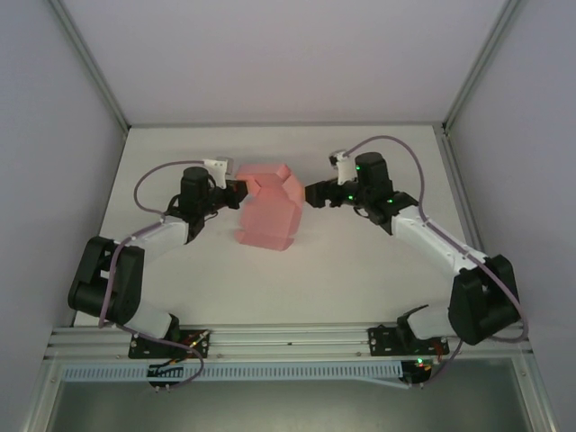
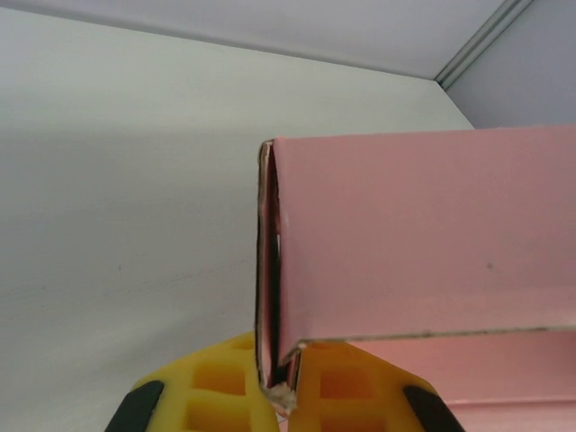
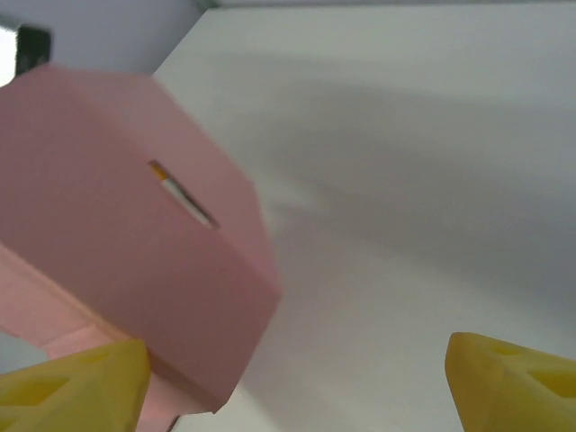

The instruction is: Assemble paper box

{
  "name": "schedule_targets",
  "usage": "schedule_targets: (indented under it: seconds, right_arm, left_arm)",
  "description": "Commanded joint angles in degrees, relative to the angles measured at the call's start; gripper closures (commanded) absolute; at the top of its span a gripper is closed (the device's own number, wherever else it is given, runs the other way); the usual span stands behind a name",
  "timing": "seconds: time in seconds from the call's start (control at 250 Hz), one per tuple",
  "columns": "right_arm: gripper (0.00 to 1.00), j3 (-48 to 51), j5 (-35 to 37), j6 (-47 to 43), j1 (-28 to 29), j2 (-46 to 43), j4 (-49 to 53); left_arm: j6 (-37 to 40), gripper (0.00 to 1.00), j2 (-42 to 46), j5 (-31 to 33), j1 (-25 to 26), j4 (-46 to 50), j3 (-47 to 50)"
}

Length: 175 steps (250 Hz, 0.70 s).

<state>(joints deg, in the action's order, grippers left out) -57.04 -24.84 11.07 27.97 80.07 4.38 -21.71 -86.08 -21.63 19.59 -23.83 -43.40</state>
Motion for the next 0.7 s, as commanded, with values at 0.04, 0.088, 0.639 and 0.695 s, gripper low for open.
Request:
schedule_targets:
  seconds: [0.04, 0.088, 0.639, 0.695]
  right_arm:
    - [0.15, -3.96, -3.02, 0.29, 4.16, 4.51, -4.96]
    - [0.15, -4.69, -2.09, 1.15, 4.92, 6.24, -5.90]
    - [0.17, -5.47, 10.03, -4.96, 6.83, 0.93, 6.51]
    - [0.16, -3.94, 9.61, -6.16, 6.85, -1.55, 6.16]
  left_arm:
    - [-1.52, 1.00, -0.74, -1.64, -0.08, -0.50, -1.69]
    - [-1.89, 1.00, -0.93, -1.75, -0.12, -0.50, -1.72]
    - [-1.20, 1.00, 0.03, 2.27, -0.08, 3.42, -2.84]
    - [-1.05, 1.00, -0.10, 2.25, -0.09, 3.63, -3.15]
